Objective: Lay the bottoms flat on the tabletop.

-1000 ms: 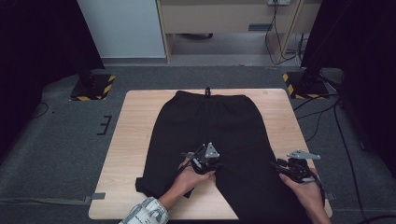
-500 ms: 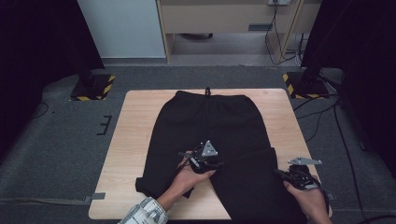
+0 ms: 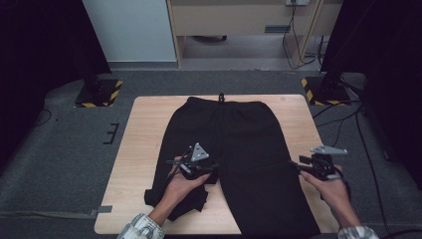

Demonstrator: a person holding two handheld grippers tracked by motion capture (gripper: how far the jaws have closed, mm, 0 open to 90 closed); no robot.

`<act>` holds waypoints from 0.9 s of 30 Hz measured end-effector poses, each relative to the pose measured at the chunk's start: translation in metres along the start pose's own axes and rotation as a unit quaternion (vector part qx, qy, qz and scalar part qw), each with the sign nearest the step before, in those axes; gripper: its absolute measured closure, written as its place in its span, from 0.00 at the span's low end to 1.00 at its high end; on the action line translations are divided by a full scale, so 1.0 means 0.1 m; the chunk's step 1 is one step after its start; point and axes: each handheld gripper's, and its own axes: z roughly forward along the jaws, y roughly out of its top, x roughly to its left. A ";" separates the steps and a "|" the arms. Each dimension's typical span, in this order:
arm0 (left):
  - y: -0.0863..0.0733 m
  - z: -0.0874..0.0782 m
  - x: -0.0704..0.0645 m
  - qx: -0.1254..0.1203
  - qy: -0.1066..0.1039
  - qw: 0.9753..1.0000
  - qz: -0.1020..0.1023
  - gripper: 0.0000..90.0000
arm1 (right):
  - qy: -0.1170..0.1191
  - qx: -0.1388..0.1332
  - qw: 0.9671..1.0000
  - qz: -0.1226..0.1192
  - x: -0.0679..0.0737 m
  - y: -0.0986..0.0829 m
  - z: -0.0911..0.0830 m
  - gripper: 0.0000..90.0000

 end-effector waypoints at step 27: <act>-0.52 -0.70 0.53 -0.005 0.075 0.996 -0.050 0.53 | -0.061 0.046 0.997 0.008 -0.30 0.22 0.66 0.96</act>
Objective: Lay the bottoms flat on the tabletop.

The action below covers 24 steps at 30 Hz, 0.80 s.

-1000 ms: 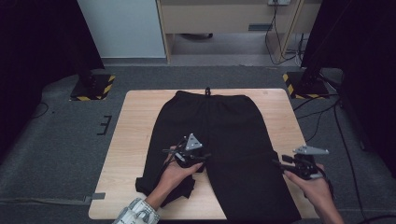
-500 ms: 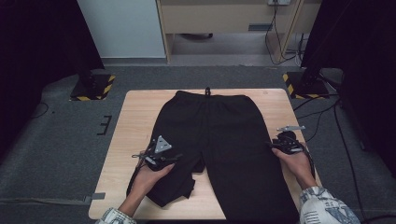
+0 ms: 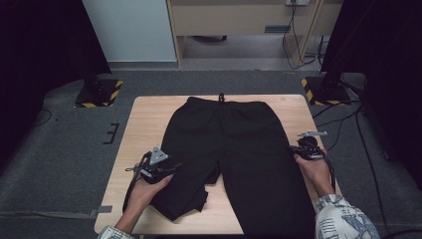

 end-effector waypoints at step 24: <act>-0.53 -0.28 0.23 0.040 0.028 0.998 -0.034 0.40 | 0.170 -0.056 0.973 -0.143 1.56 0.07 -0.13 0.68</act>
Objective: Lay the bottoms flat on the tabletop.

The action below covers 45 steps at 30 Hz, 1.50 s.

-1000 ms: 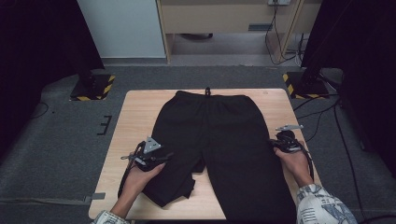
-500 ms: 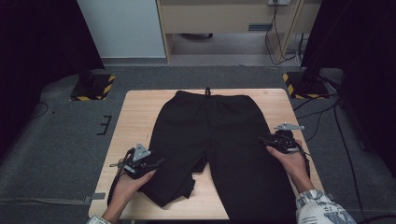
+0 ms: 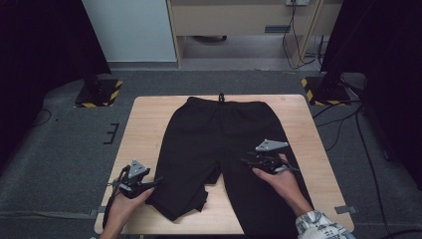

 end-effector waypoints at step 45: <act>0.48 0.28 0.41 -0.029 0.025 0.999 -0.031 0.98 | 0.092 0.085 0.984 -0.128 0.76 -0.07 0.38 1.00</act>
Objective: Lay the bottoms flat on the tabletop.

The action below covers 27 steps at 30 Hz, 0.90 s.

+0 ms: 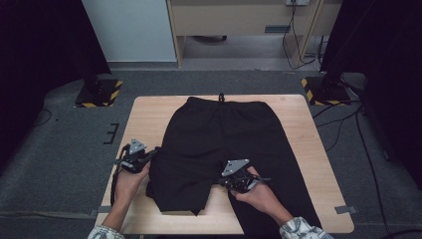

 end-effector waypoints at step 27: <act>-0.47 -0.23 -0.11 0.027 -0.038 0.998 0.051 0.32 | 0.026 0.005 0.999 -0.018 0.24 0.35 0.24 0.49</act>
